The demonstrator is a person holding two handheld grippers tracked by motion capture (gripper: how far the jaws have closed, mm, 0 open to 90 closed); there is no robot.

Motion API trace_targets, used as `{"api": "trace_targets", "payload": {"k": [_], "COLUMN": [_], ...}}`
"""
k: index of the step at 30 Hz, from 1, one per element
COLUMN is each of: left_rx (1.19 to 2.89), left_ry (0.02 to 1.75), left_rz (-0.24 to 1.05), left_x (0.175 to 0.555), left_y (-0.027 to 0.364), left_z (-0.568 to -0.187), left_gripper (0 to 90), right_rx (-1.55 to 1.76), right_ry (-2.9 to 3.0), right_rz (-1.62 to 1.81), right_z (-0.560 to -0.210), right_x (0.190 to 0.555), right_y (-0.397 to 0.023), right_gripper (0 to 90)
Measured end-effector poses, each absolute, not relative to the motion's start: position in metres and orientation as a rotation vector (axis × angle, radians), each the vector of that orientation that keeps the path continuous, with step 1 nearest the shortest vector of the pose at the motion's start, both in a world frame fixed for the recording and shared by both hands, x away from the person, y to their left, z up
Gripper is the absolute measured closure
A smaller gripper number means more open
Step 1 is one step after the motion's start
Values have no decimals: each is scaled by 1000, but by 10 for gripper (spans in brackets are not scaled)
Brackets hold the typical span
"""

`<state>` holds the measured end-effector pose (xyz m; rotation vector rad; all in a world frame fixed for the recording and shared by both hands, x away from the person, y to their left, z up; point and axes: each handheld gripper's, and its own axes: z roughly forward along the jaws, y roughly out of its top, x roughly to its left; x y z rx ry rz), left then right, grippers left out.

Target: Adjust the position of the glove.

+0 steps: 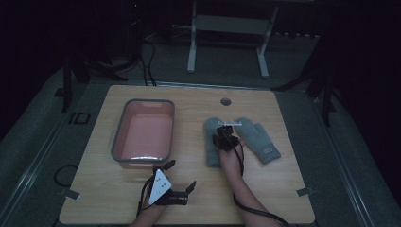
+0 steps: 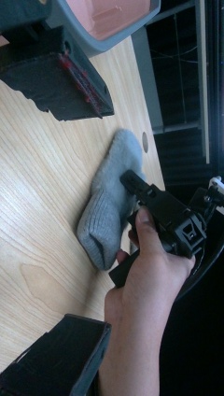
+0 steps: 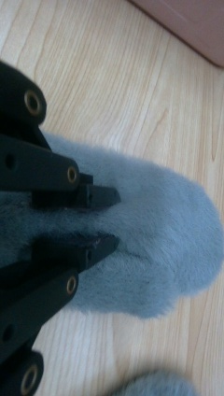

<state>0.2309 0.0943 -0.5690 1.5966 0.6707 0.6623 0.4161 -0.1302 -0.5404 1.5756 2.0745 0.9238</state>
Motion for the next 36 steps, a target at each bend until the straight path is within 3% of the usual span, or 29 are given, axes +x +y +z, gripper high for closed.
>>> {"api": "trace_targets", "payload": {"k": [1,9,16,17,23,36], "left_rx": [1597,1598,1597,1597,1598,1598], "left_ry": [672,673,671,672,672,673], "left_rz": [657,658,657,655,653,652], "left_x": [231,231,231,231,231,231], "left_y": [94,94,94,94,94,94], "left_z": [-569,-569,-569,-569,-569,-569], "left_gripper": [7,7,7,7,7,7], "right_rx": [1565,1624,1554,1514,1381,1309], "right_ry": [2090,2079,2095,2126,2171,2150], "right_rz": [932,966,991,993,1014,990], "right_z": [-541,-541,-531,-524,-504,-484], "right_x": [417,421,419,418,412,413], "right_y": [-128,-128,-127,-131,-149,-212], "right_gripper": [713,691,612,550,469,517]}}
